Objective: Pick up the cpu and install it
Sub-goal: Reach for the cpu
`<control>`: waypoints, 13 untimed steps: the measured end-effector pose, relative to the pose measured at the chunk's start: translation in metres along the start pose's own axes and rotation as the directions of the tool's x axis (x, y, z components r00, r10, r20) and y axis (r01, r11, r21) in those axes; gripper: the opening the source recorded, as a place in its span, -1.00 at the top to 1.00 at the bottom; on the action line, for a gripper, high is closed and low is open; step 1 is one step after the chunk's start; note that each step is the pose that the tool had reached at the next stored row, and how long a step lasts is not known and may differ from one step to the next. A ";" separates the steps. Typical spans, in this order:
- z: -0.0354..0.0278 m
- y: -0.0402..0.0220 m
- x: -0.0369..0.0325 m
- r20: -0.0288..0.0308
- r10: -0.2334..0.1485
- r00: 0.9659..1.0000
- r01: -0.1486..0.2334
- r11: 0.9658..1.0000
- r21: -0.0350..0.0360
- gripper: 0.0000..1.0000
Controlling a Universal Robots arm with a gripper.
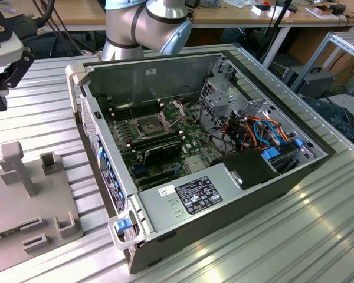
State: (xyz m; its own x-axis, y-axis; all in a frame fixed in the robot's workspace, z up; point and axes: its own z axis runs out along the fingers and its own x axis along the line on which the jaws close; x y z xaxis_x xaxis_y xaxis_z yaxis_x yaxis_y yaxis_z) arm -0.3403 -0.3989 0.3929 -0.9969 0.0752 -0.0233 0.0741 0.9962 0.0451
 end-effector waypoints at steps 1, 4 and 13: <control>0.0000 -0.0001 0.0012 0.000 0.000 1.000 0.000 1.000 0.000 0.79; -0.0001 -0.0004 0.0058 0.000 0.000 1.000 0.000 1.000 0.000 0.79; -0.0003 -0.0008 0.0107 0.000 0.000 1.000 0.000 1.000 0.000 0.79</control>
State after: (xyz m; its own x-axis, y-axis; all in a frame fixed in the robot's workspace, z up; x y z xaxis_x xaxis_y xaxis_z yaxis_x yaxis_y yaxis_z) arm -0.3511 -0.3989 0.3929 -0.9969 0.0753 -0.0233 0.0742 0.9962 0.0451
